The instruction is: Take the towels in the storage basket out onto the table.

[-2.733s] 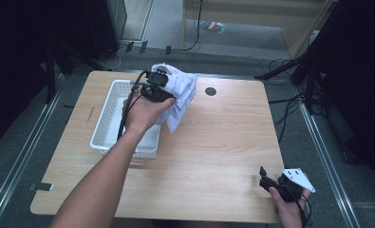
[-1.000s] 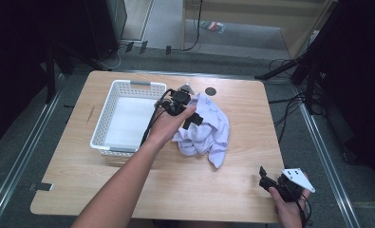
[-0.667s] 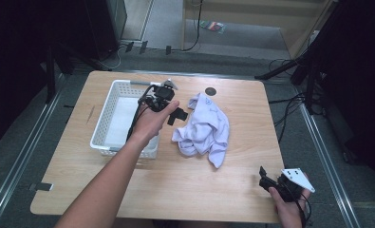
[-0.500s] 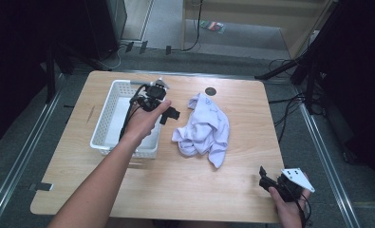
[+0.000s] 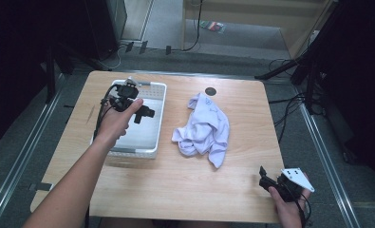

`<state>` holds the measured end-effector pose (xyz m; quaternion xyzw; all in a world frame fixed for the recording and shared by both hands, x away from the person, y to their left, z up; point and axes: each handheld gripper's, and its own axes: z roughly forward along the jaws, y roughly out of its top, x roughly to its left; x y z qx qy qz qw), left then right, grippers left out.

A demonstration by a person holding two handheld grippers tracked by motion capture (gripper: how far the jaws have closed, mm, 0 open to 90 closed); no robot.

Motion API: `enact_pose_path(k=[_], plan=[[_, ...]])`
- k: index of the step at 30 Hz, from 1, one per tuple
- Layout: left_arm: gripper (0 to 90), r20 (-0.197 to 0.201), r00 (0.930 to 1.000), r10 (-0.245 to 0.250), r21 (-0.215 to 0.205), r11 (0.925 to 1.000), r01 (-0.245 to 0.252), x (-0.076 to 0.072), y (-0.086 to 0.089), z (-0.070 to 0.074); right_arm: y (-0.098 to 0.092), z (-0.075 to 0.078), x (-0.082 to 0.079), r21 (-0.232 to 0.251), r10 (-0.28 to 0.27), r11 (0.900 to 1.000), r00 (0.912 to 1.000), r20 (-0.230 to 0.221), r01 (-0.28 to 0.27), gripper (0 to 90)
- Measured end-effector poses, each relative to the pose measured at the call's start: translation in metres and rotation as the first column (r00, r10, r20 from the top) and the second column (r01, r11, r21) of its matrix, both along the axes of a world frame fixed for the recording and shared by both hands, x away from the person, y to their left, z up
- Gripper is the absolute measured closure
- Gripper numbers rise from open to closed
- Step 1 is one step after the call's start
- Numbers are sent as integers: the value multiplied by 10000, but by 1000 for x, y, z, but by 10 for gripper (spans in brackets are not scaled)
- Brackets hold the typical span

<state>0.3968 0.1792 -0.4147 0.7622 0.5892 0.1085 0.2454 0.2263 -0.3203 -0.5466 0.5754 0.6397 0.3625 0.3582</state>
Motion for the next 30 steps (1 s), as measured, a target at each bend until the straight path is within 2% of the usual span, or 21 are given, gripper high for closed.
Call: enact_pose_path(k=[2, 3, 6, 8, 9, 15, 18, 24, 30], plan=[[0, 14, 10000, 70, -32, 10000, -70, -1, 5, 0, 0, 0, 0, -5, -3, 10000, 10000, 0, 3, 120], [0, 21, 9998, 174, 5, 9998, -174, -3, 15, -1, 0, 0, 0, -12, -14, 10000, 10000, -9, 14, 120], [0, 75, 9993, 365, 73, 9993, -366, -7, 29, -1, 0, 0, 0, -15, -25, 10000, 10000, -12, 25, 120], [0, 139, 9988, 473, 71, 9988, -474, -8, 33, -1, 0, 0, 0, -9, -29, 10000, 10000, -11, 29, 120], [0, 197, 9980, 606, 53, 9981, -607, -11, 44, -1, 0, 0, 0, -12, -41, 10000, 10000, -13, 41, 120], [0, 330, 9952, 922, -92, 9957, -920, -20, 73, 1, 0, 0, 0, -8, -53, 10000, 10000, -23, 53, 120], [0, 442, 9932, 1073, -203, 9941, -1065, -26, 84, 0, 0, 0, 0, -8, -57, 10000, 10000, -28, 57, 120], [0, 594, 9913, 1178, -150, 9930, -1171, -38, 100, -5, 0, 0, 0, -12, -68, 10000, 10000, -27, 68, 120], [0, 819, 9858, 1463, -627, 9880, -1414, -61, 121, -17, 0, 0, 0, 5, -106, 9999, 9999, -27, 106, 121]])
